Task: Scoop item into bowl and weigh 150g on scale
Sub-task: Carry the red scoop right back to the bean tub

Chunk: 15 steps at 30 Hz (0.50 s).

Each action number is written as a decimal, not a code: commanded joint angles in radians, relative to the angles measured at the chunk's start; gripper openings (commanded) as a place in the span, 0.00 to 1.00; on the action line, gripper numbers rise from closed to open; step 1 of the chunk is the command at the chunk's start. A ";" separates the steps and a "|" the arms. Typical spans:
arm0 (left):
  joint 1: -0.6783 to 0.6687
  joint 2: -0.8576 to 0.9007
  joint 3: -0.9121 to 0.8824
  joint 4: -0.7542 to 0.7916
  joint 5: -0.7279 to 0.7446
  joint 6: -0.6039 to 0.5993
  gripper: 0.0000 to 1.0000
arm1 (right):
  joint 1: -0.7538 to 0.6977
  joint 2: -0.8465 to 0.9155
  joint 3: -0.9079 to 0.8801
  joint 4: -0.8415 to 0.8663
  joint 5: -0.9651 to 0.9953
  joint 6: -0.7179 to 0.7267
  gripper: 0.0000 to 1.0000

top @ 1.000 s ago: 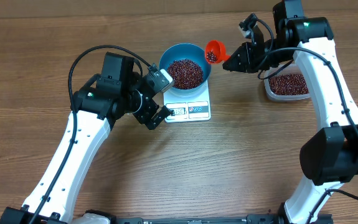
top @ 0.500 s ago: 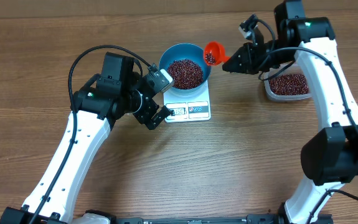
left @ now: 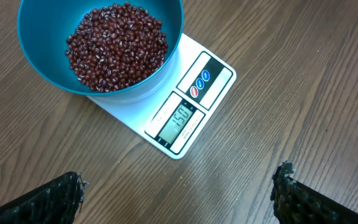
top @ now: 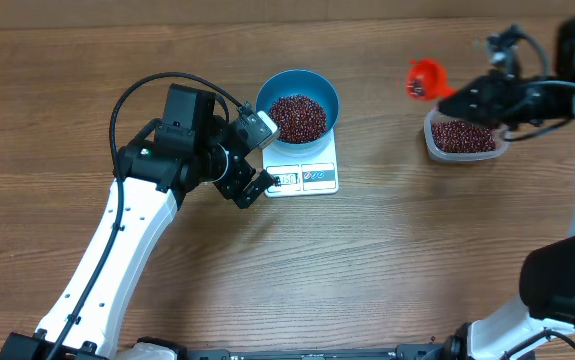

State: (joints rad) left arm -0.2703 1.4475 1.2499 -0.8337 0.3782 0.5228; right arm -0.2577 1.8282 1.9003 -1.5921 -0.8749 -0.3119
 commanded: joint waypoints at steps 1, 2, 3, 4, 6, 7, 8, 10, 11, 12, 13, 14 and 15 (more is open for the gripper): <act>0.002 0.004 -0.005 0.000 0.004 -0.014 1.00 | -0.071 -0.024 0.032 -0.019 0.024 -0.041 0.04; 0.002 0.004 -0.005 0.000 0.003 -0.014 1.00 | -0.084 -0.024 0.031 -0.020 0.052 -0.039 0.04; 0.002 0.004 -0.005 0.000 0.003 -0.014 1.00 | -0.093 -0.023 0.030 -0.019 0.089 -0.028 0.04; 0.002 0.004 -0.005 0.000 0.004 -0.014 0.99 | -0.099 -0.023 0.030 -0.018 0.134 -0.016 0.04; 0.002 0.004 -0.005 0.000 0.003 -0.014 0.99 | -0.101 -0.023 0.028 -0.014 0.224 0.021 0.04; 0.002 0.004 -0.005 0.000 0.003 -0.014 1.00 | -0.101 -0.023 0.027 -0.006 0.275 0.055 0.04; 0.002 0.004 -0.005 0.000 0.004 -0.014 1.00 | -0.101 -0.023 0.023 0.001 0.311 0.080 0.04; 0.002 0.004 -0.005 0.000 0.004 -0.014 1.00 | -0.097 -0.023 0.014 0.016 0.362 0.102 0.04; 0.002 0.004 -0.005 0.000 0.004 -0.014 1.00 | -0.097 -0.023 0.008 0.024 0.386 0.113 0.04; 0.002 0.004 -0.005 0.000 0.003 -0.014 1.00 | -0.096 -0.023 0.001 0.034 0.411 0.130 0.04; 0.002 0.004 -0.005 0.000 0.004 -0.014 1.00 | -0.096 -0.023 -0.009 0.045 0.438 0.146 0.04; 0.002 0.004 -0.005 0.000 0.003 -0.014 0.99 | -0.096 -0.023 -0.019 0.057 0.462 0.161 0.04; 0.002 0.004 -0.005 0.000 0.003 -0.014 0.99 | -0.096 -0.023 -0.031 0.069 0.485 0.176 0.04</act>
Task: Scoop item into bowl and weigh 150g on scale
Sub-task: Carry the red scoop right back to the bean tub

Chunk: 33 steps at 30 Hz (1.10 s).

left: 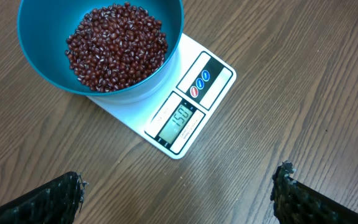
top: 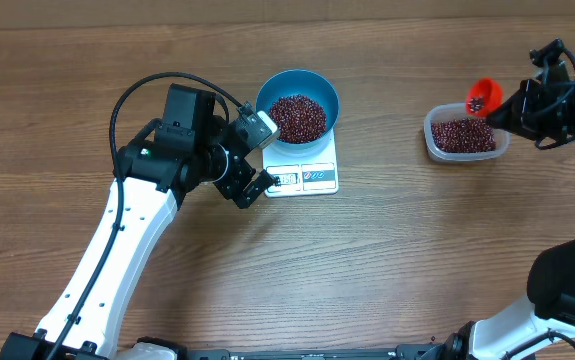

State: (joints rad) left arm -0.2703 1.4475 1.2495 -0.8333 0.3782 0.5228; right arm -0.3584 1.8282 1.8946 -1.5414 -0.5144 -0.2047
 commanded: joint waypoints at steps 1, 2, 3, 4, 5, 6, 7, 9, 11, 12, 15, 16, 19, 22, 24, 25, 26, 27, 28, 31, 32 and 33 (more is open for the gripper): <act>0.002 0.004 -0.004 0.000 0.004 -0.014 0.99 | 0.005 -0.023 -0.039 0.032 0.148 0.084 0.04; 0.002 0.004 -0.004 0.000 0.003 -0.014 1.00 | 0.005 -0.023 -0.052 0.046 0.162 0.093 0.04; 0.002 0.004 -0.004 0.000 0.004 -0.014 0.99 | 0.005 -0.023 -0.066 0.060 0.174 0.105 0.04; 0.002 0.004 -0.004 0.000 0.004 -0.014 1.00 | 0.005 -0.023 -0.082 0.074 0.180 0.105 0.04; 0.002 0.004 -0.004 0.000 0.004 -0.014 1.00 | 0.006 -0.023 -0.100 0.092 0.185 0.106 0.04; 0.002 0.004 -0.004 0.000 0.003 -0.014 1.00 | 0.006 -0.023 -0.116 0.106 0.189 0.109 0.04; 0.002 0.004 -0.004 0.000 0.004 -0.014 1.00 | 0.008 -0.023 -0.130 0.121 0.192 0.108 0.04; 0.002 0.004 -0.004 0.000 0.003 -0.014 1.00 | 0.020 -0.023 -0.161 0.154 0.225 0.123 0.04; 0.002 0.004 -0.004 0.000 0.004 -0.014 0.99 | 0.042 -0.023 -0.183 0.181 0.281 0.153 0.04; 0.002 0.004 -0.004 0.000 0.003 -0.014 1.00 | 0.060 -0.022 -0.192 0.191 0.319 0.163 0.04; 0.002 0.004 -0.004 0.000 0.003 -0.014 1.00 | 0.122 -0.021 -0.201 0.208 0.443 0.193 0.04; 0.002 0.004 -0.004 0.000 0.003 -0.014 0.99 | 0.145 -0.021 -0.201 0.210 0.491 0.208 0.04; 0.002 0.004 -0.004 0.000 0.004 -0.014 0.99 | 0.217 -0.020 -0.201 0.209 0.654 0.264 0.04; 0.002 0.004 -0.004 0.000 0.004 -0.014 1.00 | 0.282 -0.019 -0.206 0.213 0.770 0.307 0.04; 0.002 0.004 -0.004 0.000 0.003 -0.014 1.00 | 0.315 -0.019 -0.207 0.206 0.822 0.324 0.04; 0.002 0.004 -0.004 0.000 0.004 -0.014 1.00 | 0.328 -0.019 -0.207 0.201 0.848 0.341 0.04; 0.002 0.004 -0.004 0.000 0.004 -0.014 0.99 | 0.338 -0.019 -0.207 0.195 0.869 0.354 0.04; 0.002 0.004 -0.004 0.000 0.004 -0.014 1.00 | 0.348 -0.019 -0.207 0.188 0.889 0.365 0.04; 0.002 0.004 -0.004 0.000 0.003 -0.014 0.99 | 0.354 -0.019 -0.207 0.183 0.899 0.367 0.04; 0.002 0.004 -0.004 0.000 0.003 -0.014 1.00 | 0.363 -0.019 -0.207 0.179 0.909 0.382 0.04; 0.002 0.004 -0.004 0.000 0.004 -0.014 0.99 | 0.363 -0.019 -0.207 0.180 0.896 0.387 0.04; 0.002 0.004 -0.004 0.000 0.003 -0.014 0.99 | 0.363 -0.019 -0.207 0.180 0.871 0.388 0.04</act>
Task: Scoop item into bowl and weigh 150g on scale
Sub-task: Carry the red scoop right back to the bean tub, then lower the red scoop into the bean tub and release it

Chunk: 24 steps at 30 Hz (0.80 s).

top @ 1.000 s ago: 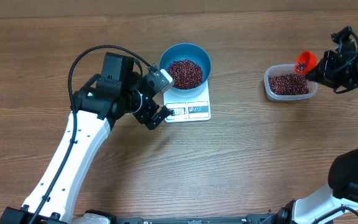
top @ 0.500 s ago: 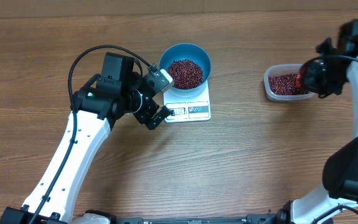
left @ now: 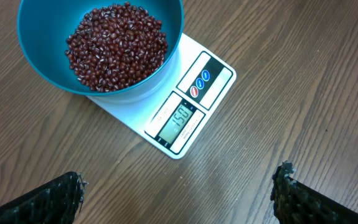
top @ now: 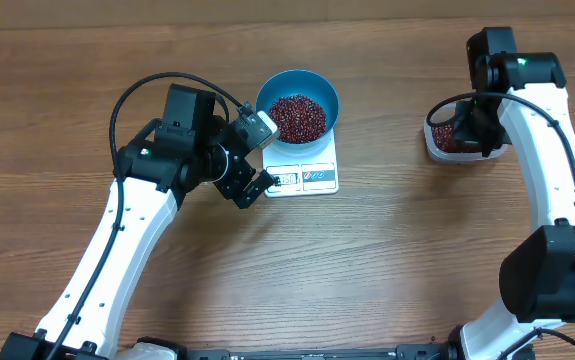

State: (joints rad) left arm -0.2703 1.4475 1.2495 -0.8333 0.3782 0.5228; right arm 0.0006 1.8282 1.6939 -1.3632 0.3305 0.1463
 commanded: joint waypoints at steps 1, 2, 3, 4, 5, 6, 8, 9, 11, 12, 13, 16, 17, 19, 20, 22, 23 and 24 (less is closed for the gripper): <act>0.002 0.004 -0.004 0.000 0.004 -0.014 1.00 | 0.004 -0.019 -0.006 0.003 0.001 0.036 0.04; 0.002 0.004 -0.004 0.000 0.003 -0.014 1.00 | 0.004 -0.019 -0.006 0.005 -0.042 0.036 0.04; 0.002 0.004 -0.004 0.000 0.004 -0.014 0.99 | 0.002 -0.019 -0.006 0.008 -0.066 0.036 0.04; 0.002 0.004 -0.004 0.000 0.003 -0.014 1.00 | -0.001 -0.019 -0.006 0.010 -0.087 0.036 0.04; 0.002 0.004 -0.004 0.000 0.003 -0.014 0.99 | -0.004 -0.019 -0.006 0.015 -0.116 0.037 0.04; 0.002 0.004 -0.004 0.000 0.003 -0.014 1.00 | -0.011 -0.019 -0.006 0.020 -0.149 0.037 0.04; 0.002 0.004 -0.004 0.000 0.004 -0.014 1.00 | -0.035 -0.019 -0.006 0.033 -0.248 0.037 0.04; 0.002 0.004 -0.004 0.000 0.004 -0.014 1.00 | -0.051 -0.019 -0.008 0.041 -0.304 0.037 0.04; 0.002 0.004 -0.004 0.000 0.003 -0.014 1.00 | -0.087 -0.019 -0.027 0.069 -0.421 0.037 0.04; 0.002 0.004 -0.004 0.000 0.003 -0.014 0.99 | -0.103 -0.019 -0.041 0.083 -0.472 0.037 0.04; 0.002 0.004 -0.004 0.000 0.004 -0.014 1.00 | -0.120 -0.019 -0.062 0.102 -0.520 0.037 0.04; 0.002 0.004 -0.004 0.000 0.004 -0.014 1.00 | -0.174 -0.019 -0.146 0.170 -0.647 0.037 0.04; 0.002 0.004 -0.004 0.000 0.003 -0.014 1.00 | -0.193 -0.019 -0.175 0.195 -0.686 0.037 0.04; 0.002 0.004 -0.004 0.000 0.003 -0.014 0.99 | -0.236 -0.019 -0.233 0.253 -0.780 0.037 0.08; 0.002 0.004 -0.004 0.000 0.003 -0.014 1.00 | -0.255 -0.019 -0.254 0.276 -0.826 0.037 0.09; 0.002 0.004 -0.004 0.000 0.003 -0.014 1.00 | -0.293 -0.019 -0.284 0.308 -0.909 0.036 0.22; 0.002 0.004 -0.004 0.000 0.003 -0.014 1.00 | -0.307 -0.019 -0.287 0.311 -0.933 0.036 0.29; 0.002 0.004 -0.004 0.000 0.003 -0.014 1.00 | -0.321 -0.019 -0.287 0.311 -0.949 0.036 0.38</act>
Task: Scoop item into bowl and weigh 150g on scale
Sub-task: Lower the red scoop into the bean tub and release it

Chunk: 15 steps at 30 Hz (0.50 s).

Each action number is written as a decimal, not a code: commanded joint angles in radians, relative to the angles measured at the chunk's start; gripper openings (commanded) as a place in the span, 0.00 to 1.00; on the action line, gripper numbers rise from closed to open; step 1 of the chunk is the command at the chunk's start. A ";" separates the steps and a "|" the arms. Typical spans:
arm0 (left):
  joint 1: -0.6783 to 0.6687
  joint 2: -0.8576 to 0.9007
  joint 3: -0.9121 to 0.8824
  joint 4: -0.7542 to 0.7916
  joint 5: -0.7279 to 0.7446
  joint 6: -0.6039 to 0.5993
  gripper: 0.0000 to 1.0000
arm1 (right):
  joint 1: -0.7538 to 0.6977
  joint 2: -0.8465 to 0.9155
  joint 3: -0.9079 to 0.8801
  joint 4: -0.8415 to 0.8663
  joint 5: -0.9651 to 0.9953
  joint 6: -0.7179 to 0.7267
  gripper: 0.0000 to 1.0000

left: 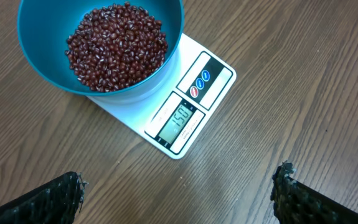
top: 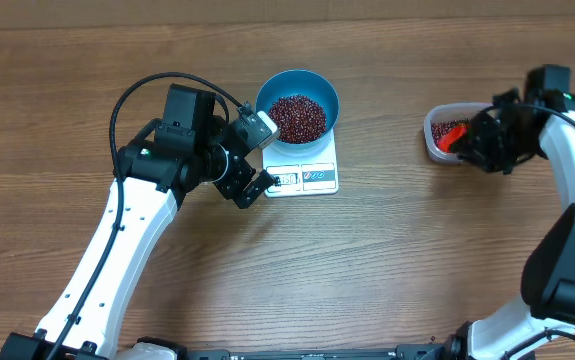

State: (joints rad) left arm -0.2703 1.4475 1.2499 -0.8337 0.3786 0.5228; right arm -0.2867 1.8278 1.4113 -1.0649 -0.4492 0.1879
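Observation:
A blue bowl (top: pixel 264 94) (left: pixel 34 37) of red beans (top: pixel 297 117) (left: pixel 116 46) stands on the white scale (top: pixel 312 177) (left: pixel 211 68). The scale's display reads 150. My left gripper (top: pixel 263 156) (left: pixel 180 183) hangs open just left of the scale with nothing between its fingers. At the far right a clear tub (top: pixel 430 130) holds more beans. My right gripper (top: pixel 475 140) reaches over that tub from the right, shut on the red scoop (top: pixel 454 133), which rests low in the tub. The arm hides most of the tub.
Bare wooden table lies between the scale and the tub and all along the front. The left arm's cable loops above its wrist at the left of the bowl.
My right arm has swung from above the tub to its right side, and the red scoop shows in the tub again. The left gripper, bowl and scale reading are unchanged.
The right gripper held the red scoop left of and above the tub, then over the tub's right rim. Then the arm covered the tub and hid the scoop. Now the scoop sits low in the tub. The scale read 150 throughout and the left gripper stayed open.

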 commanded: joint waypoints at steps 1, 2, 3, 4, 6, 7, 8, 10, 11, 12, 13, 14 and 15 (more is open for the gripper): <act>0.002 0.004 -0.005 0.000 0.003 -0.014 1.00 | -0.043 -0.019 -0.004 0.012 -0.185 -0.006 0.46; 0.002 0.004 -0.005 0.000 0.003 -0.014 0.99 | -0.050 -0.019 -0.004 0.011 -0.203 -0.011 0.54; 0.002 0.004 -0.005 0.000 0.003 -0.014 0.99 | -0.056 -0.019 -0.004 0.008 -0.224 -0.023 0.59; 0.002 0.004 -0.005 0.000 0.003 -0.014 1.00 | -0.058 -0.019 -0.004 0.003 -0.235 -0.035 0.66; 0.002 0.004 -0.005 0.000 0.003 -0.014 1.00 | -0.058 -0.019 -0.004 -0.013 -0.234 -0.040 0.79; 0.002 0.004 -0.005 0.000 0.003 -0.014 1.00 | -0.058 -0.019 -0.004 -0.022 -0.233 -0.042 0.84; 0.002 0.004 -0.005 0.000 0.003 -0.014 1.00 | -0.058 -0.019 -0.004 -0.032 -0.233 -0.056 0.90; 0.002 0.004 -0.005 0.000 0.003 -0.014 1.00 | -0.058 -0.019 -0.004 -0.057 -0.214 -0.066 1.00; 0.002 0.004 -0.005 0.000 0.003 -0.014 1.00 | -0.058 -0.019 -0.004 -0.067 -0.199 -0.066 1.00; 0.002 0.004 -0.005 0.000 0.003 -0.014 0.99 | -0.058 -0.020 -0.003 -0.074 -0.187 -0.066 1.00; 0.002 0.004 -0.005 0.000 0.003 -0.014 0.99 | -0.058 -0.024 0.000 -0.083 -0.180 -0.066 1.00; 0.002 0.004 -0.005 0.000 0.003 -0.014 1.00 | -0.058 -0.030 0.009 -0.097 -0.177 -0.078 1.00; 0.002 0.004 -0.005 0.000 0.003 -0.014 1.00 | -0.058 -0.040 0.022 -0.115 -0.176 -0.095 1.00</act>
State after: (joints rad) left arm -0.2703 1.4475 1.2495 -0.8333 0.3782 0.5228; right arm -0.3454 1.8278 1.4059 -1.1633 -0.6357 0.1299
